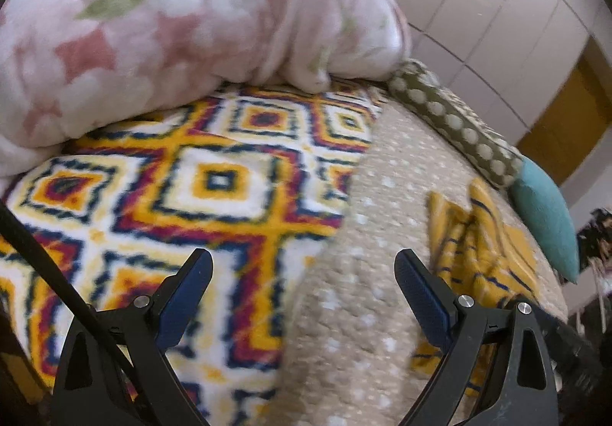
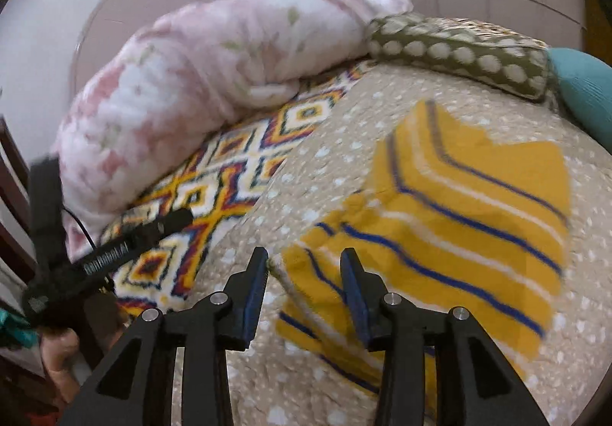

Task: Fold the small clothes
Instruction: 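Open the right tool to release the folded hem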

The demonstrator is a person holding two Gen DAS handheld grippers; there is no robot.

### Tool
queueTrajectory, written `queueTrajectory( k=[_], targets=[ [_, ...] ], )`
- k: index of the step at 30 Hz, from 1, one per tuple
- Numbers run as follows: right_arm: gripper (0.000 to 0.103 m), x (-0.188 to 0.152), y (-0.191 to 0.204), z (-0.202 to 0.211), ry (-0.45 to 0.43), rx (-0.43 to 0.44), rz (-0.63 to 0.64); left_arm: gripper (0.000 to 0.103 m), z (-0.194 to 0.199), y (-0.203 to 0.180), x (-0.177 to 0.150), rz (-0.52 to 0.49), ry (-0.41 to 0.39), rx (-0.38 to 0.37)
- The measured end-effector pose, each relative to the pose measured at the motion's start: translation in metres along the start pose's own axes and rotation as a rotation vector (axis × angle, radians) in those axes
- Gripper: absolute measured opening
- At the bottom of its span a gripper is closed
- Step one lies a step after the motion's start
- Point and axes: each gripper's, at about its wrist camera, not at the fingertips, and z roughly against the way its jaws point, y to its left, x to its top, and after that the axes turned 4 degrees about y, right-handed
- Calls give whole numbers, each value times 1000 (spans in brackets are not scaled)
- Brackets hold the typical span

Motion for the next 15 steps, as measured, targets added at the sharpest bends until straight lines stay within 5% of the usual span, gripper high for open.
queueTrajectory(
  k=[6,12,13,15],
  targets=[
    [44,7,-41,42,-104,-131,-116,95,-12,-40,-9,-91,43,-168],
    [44,-3,-81,60,-128,-159,-248,95,-28,-88,-26,-225,98,-299],
    [44,-4,-86,61,-125,-161,-261,87,-34,-94,-29,-233,109,-301],
    [44,-5,-89,61,-122,-172,-268,37,-44,-100,-30,-231,152,-312]
  ],
)
